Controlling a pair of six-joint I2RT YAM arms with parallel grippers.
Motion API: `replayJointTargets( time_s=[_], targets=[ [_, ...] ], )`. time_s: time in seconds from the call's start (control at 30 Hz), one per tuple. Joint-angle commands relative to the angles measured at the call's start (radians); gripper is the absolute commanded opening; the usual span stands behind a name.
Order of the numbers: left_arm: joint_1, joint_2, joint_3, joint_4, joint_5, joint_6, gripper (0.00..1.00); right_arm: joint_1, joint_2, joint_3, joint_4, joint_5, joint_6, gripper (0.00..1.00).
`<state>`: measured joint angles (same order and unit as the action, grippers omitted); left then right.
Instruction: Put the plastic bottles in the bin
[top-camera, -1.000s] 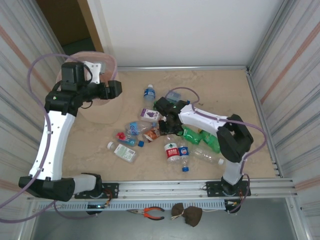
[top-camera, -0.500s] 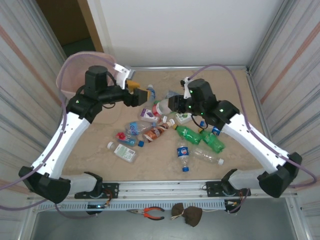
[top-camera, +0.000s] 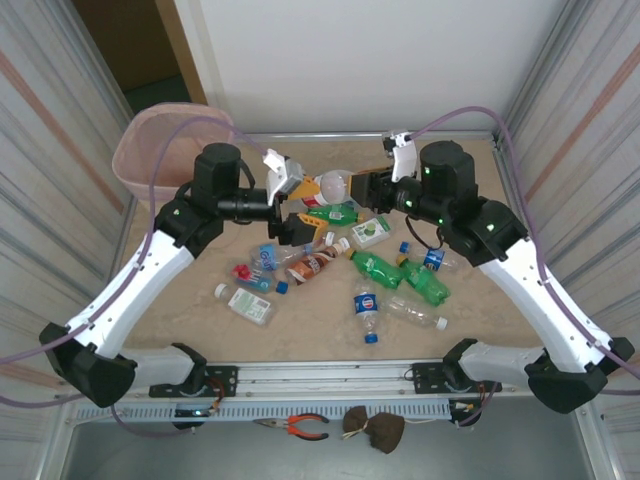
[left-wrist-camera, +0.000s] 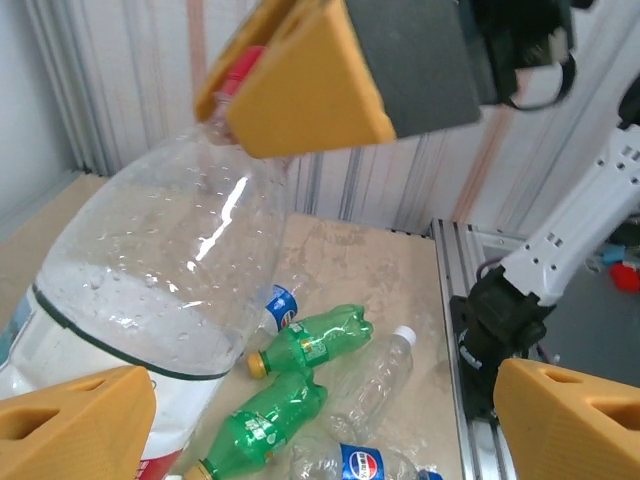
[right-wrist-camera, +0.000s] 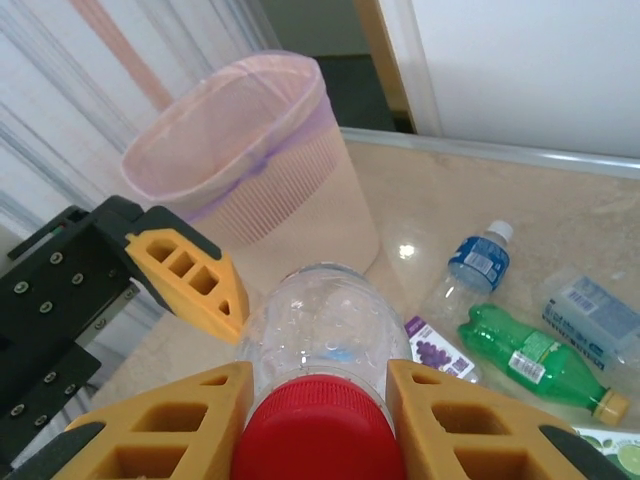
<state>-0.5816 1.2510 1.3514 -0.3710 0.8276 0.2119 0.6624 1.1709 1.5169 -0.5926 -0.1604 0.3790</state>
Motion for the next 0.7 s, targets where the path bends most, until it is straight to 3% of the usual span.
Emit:
replayJointTargets(
  time_s=[0.0, 0.1, 0.3, 0.5, 0.67],
  targets=[
    [-0.056, -0.025, 0.037, -0.108, -0.134, 0.211, 0.89, 0.0, 0.002, 0.083, -0.107, -0.128, -0.035, 0.29],
    [-0.12, -0.029, 0.031, -0.12, -0.309, 0.31, 0.89, 0.001, 0.01, 0.118, -0.16, -0.166, -0.02, 0.28],
    [-0.192, -0.023, 0.003, -0.059, -0.492, 0.401, 0.88, 0.037, 0.013, 0.143, -0.221, -0.181, -0.023, 0.27],
    [-0.2, -0.059, -0.049, 0.042, -0.546, 0.406, 0.86, 0.084, 0.024, 0.161, -0.288, -0.116, -0.034, 0.27],
    [-0.199, -0.116, -0.094, 0.06, -0.496, 0.427, 0.86, 0.107, 0.028, 0.173, -0.35, 0.015, -0.024, 0.27]
  ],
)
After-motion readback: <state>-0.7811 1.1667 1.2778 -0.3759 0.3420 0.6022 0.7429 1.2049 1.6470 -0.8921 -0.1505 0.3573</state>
